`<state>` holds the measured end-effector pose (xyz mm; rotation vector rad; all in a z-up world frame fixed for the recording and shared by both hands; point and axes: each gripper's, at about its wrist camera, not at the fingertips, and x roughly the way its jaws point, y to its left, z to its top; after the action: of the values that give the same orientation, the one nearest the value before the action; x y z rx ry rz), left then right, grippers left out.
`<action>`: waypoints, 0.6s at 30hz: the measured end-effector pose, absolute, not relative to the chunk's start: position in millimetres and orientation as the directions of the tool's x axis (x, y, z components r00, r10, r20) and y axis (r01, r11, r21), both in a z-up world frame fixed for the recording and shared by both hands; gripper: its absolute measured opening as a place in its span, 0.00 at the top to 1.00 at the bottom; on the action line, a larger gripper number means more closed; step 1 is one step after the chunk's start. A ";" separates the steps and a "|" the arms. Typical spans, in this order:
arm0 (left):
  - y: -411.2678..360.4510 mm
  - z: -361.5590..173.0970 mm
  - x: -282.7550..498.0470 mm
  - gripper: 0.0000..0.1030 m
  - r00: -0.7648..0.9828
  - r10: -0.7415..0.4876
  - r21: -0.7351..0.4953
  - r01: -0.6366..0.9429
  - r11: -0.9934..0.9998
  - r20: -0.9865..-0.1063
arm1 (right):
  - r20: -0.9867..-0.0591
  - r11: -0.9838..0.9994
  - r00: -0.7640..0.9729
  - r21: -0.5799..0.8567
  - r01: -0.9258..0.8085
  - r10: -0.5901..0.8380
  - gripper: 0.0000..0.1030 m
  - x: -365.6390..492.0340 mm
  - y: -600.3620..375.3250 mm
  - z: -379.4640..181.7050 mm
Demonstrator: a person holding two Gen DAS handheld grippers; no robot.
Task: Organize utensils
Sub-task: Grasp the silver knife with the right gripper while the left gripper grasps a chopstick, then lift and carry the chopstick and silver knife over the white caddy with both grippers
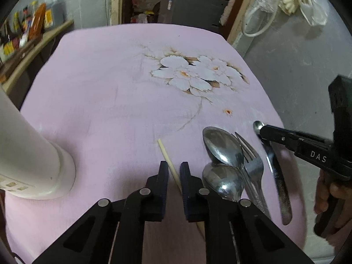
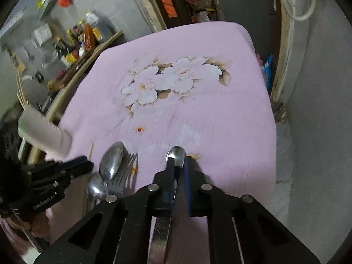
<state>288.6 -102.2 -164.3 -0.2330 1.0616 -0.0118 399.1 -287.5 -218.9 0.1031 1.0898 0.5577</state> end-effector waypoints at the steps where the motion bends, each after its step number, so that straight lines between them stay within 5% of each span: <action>1: -99.8 -164.1 289.4 0.91 0.484 -0.137 -0.215 -0.109 0.970 -0.865 | -0.804 0.852 0.331 0.375 -0.365 0.495 0.97 401.4 -289.7 -219.3; 18: -81.7 -96.9 247.4 0.93 0.577 -0.210 -0.313 -0.084 0.946 -0.789 | -0.652 0.831 0.519 0.386 -0.400 0.553 0.99 349.5 -311.3 -138.9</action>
<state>247.4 -81.7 -96.9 -0.3349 0.9574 -0.0749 349.5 -311.3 -138.9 0.1965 0.8500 0.5759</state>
